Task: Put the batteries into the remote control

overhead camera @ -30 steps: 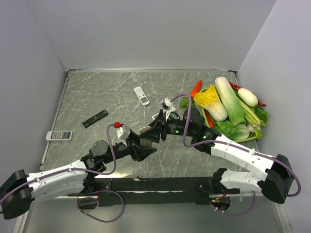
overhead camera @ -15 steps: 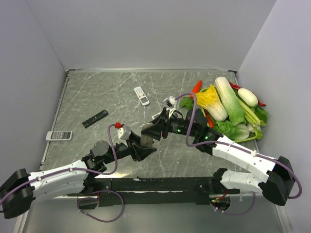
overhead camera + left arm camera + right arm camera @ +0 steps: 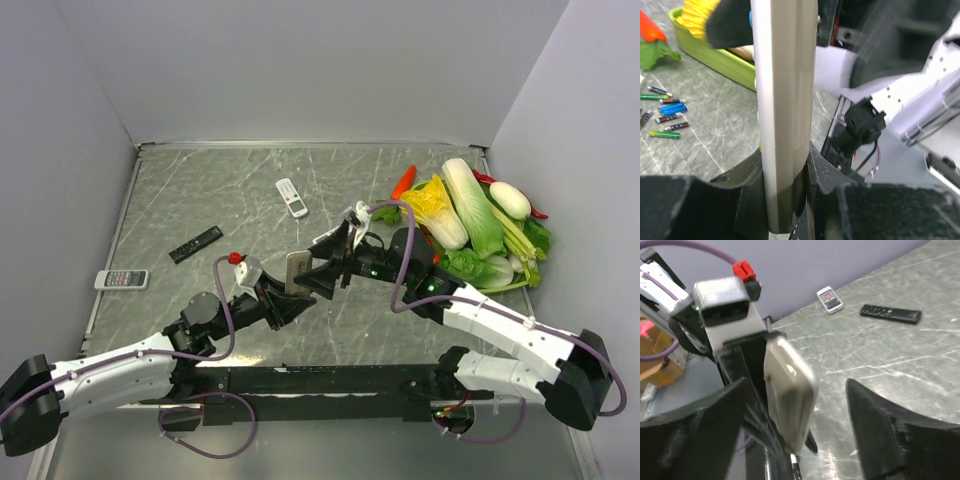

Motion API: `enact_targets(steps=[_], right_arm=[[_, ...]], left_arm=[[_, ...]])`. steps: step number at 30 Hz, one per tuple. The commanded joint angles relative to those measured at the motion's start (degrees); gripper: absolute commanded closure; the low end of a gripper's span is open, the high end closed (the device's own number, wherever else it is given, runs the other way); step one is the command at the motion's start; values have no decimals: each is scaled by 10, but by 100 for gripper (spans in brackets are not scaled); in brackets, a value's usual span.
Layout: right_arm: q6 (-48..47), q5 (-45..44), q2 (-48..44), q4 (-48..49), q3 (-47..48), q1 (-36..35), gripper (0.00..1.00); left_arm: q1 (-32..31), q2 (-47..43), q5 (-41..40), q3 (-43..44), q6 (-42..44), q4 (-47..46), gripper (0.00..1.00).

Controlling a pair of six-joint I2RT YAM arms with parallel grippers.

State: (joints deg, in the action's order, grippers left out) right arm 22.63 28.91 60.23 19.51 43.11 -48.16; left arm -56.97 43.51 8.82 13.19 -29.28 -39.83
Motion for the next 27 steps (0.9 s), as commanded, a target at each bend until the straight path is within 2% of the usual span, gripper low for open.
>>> enact_targets(steps=[1, 8, 13, 19, 27], right_arm=[[-155, -21, -66, 7, -29, 3, 2], [-390, 63, -131, 20, -82, 2, 0], [-511, 100, -142, -47, -55, -14, 0], [-580, 67, -101, -115, 2, -54, 0], [-596, 32, -52, -149, 37, -86, 2]], left_arm=[[4, -26, -46, -4, -32, -6, 99], [9, -37, -47, 0, -53, 34, 99], [10, -35, -50, 7, -54, 63, 99], [11, -29, -52, 26, -49, 92, 99], [10, -32, -52, 31, -47, 98, 99]])
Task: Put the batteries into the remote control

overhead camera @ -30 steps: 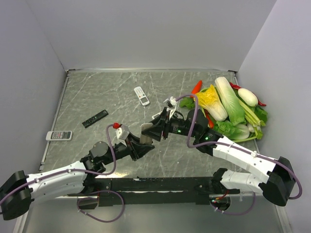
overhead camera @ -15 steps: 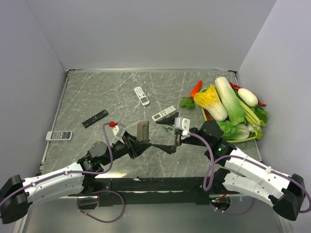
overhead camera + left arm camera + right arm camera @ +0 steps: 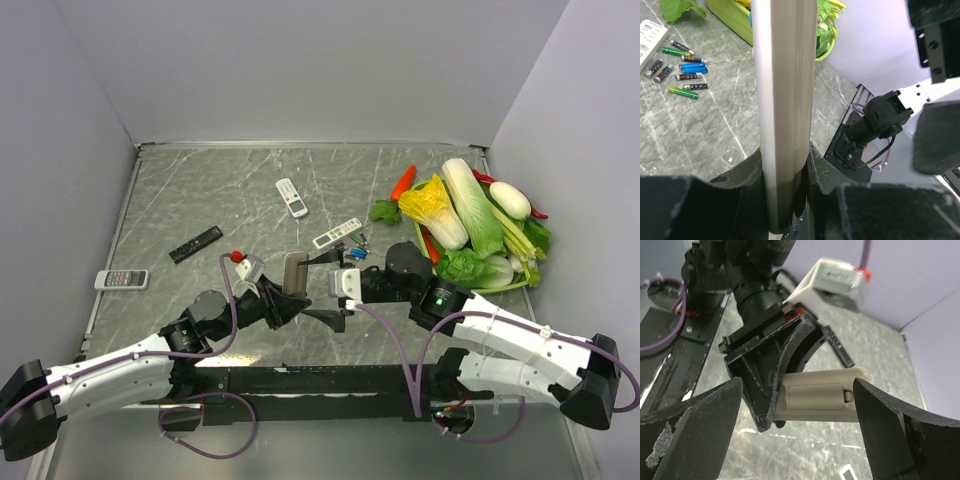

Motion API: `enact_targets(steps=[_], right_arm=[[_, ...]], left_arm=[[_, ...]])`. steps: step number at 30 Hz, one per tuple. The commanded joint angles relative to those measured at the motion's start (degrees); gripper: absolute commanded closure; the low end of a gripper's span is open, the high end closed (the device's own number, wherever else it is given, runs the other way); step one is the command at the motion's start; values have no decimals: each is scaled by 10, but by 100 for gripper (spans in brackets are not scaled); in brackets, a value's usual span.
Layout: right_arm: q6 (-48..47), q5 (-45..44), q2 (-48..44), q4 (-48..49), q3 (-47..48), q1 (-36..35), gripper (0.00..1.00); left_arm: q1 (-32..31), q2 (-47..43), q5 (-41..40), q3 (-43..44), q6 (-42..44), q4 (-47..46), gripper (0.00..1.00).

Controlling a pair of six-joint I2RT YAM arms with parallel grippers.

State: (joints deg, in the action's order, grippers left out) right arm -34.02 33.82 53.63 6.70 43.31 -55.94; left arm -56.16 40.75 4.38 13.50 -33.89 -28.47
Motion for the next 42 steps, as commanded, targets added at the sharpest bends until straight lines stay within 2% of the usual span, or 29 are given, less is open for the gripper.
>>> enact_targets(steps=[1, 11, 30, 42], right_arm=[[-27, -19, 17, -25, 37, -9, 3], [-16, -77, 34, -6, 34, -14, 3], [-5, -68, 87, -55, 58, -23, 6], [7, -116, 102, -55, 33, -40, 10]], left_arm=[[2, -8, -7, 29, 0, -15, 99], [3, -16, -6, 30, 3, -9, 99], [3, -30, -6, 37, 8, 0, 99], [3, -60, -39, 42, -10, 24, 99]])
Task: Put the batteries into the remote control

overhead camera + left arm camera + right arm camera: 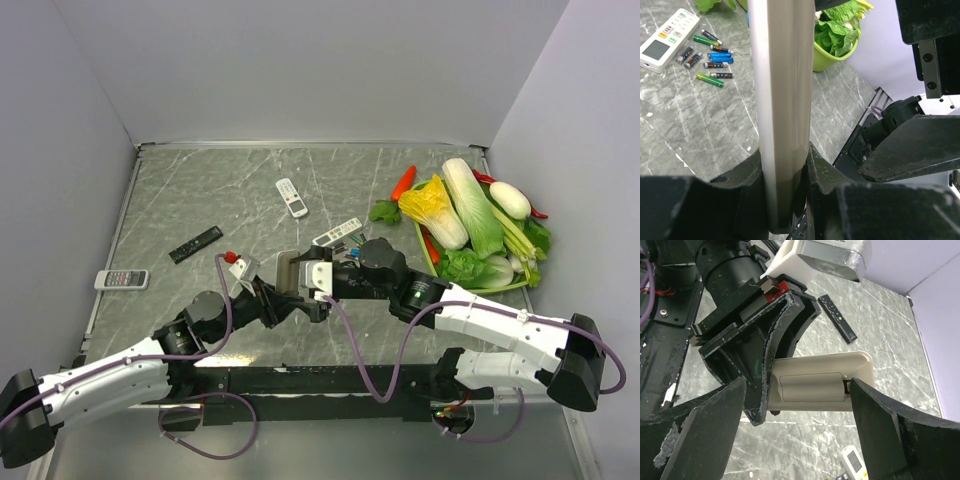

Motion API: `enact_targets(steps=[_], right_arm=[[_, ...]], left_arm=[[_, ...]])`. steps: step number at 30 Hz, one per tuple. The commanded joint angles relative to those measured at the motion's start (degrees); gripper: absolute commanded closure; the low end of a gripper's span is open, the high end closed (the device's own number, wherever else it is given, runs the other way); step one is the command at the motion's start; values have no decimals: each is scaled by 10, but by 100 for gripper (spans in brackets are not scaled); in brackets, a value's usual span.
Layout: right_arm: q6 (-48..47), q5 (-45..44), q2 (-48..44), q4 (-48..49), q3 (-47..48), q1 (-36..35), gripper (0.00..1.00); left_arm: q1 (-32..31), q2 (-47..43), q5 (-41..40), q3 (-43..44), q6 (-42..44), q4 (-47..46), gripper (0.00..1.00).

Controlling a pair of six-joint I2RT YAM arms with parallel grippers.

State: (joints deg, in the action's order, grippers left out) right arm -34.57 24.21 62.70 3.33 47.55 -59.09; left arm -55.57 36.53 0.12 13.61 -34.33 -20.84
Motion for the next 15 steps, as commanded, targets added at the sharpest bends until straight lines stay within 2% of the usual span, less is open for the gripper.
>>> enact_targets(steps=[1, 15], right_arm=[[14, -21, 13, -20, -11, -9, 10], [18, -65, 23, -1, -18, -15, 8]], left_arm=[[-4, -18, 1, 44, -7, -50, 99], [-4, -14, 39, 45, 7, -54, 99]])
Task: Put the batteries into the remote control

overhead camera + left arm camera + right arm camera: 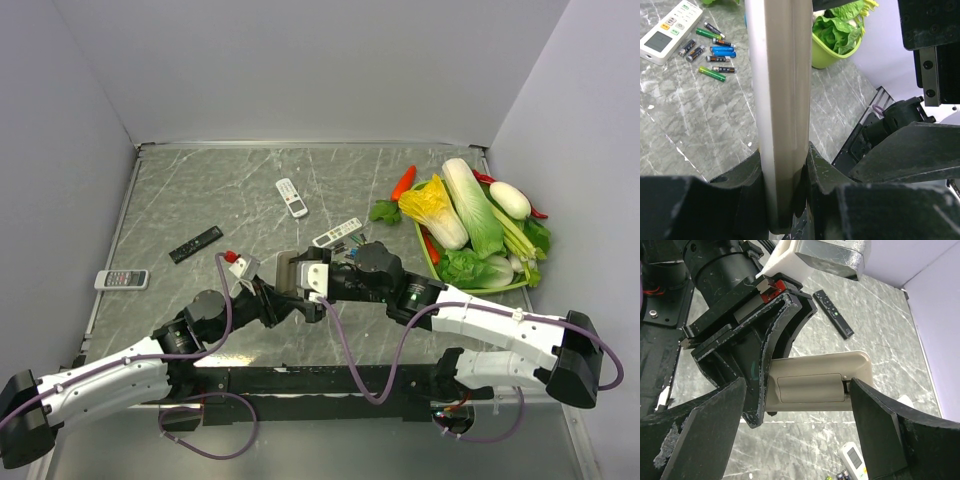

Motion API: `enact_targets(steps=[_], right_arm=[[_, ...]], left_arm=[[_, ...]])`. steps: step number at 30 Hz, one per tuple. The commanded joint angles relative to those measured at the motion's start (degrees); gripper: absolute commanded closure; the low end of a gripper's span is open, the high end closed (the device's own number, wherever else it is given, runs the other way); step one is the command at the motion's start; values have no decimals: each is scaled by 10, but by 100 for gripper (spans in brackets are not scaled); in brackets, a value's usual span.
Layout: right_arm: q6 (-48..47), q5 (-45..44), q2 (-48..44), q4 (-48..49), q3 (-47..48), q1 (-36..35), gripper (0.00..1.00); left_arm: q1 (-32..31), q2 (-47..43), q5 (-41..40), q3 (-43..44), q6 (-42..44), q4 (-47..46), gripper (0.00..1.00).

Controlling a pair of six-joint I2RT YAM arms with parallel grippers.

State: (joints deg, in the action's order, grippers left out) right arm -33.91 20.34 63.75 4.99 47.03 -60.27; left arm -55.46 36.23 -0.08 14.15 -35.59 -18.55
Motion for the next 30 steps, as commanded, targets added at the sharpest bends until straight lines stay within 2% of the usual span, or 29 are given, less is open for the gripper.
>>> enact_targets(steps=[1, 5, 9, 10, 13, 16, 18, 21, 22, 26, 30], right_arm=[[7, -21, 15, -29, -3, -1, 9], [-5, 48, 39, -104, 31, -1, 12], [-7, 97, 54, -150, 47, -10, 24], [-7, 100, 56, -158, 47, -12, 30], [-6, 99, 60, -172, 49, -16, 38], [2, 87, 52, -163, 38, -17, 38], [10, 60, 24, -123, 24, -19, 39], [15, 9, -27, -73, -3, -20, 37], [11, -6, -40, -63, -12, -19, 31], [-13, -62, -85, -20, -31, -20, 19], [-37, -85, -85, 11, -30, -20, 4]], left_arm=[[-4, -11, 41, 40, 20, -76, 99], [-4, -12, 36, 42, 27, -70, 99], [-4, -14, 10, 43, 29, -62, 99], [-4, -15, 5, 43, 31, -61, 99], [-4, -17, 3, 47, 34, -53, 99], [-2, -13, -19, 50, 40, -45, 99], [0, -6, -22, 52, 35, -34, 99], [1, 5, -33, 53, 24, -20, 99], [1, 11, -34, 53, 20, -17, 99], [1, 25, -27, 60, 22, -4, 99], [0, 31, -20, 65, 20, -1, 99]])
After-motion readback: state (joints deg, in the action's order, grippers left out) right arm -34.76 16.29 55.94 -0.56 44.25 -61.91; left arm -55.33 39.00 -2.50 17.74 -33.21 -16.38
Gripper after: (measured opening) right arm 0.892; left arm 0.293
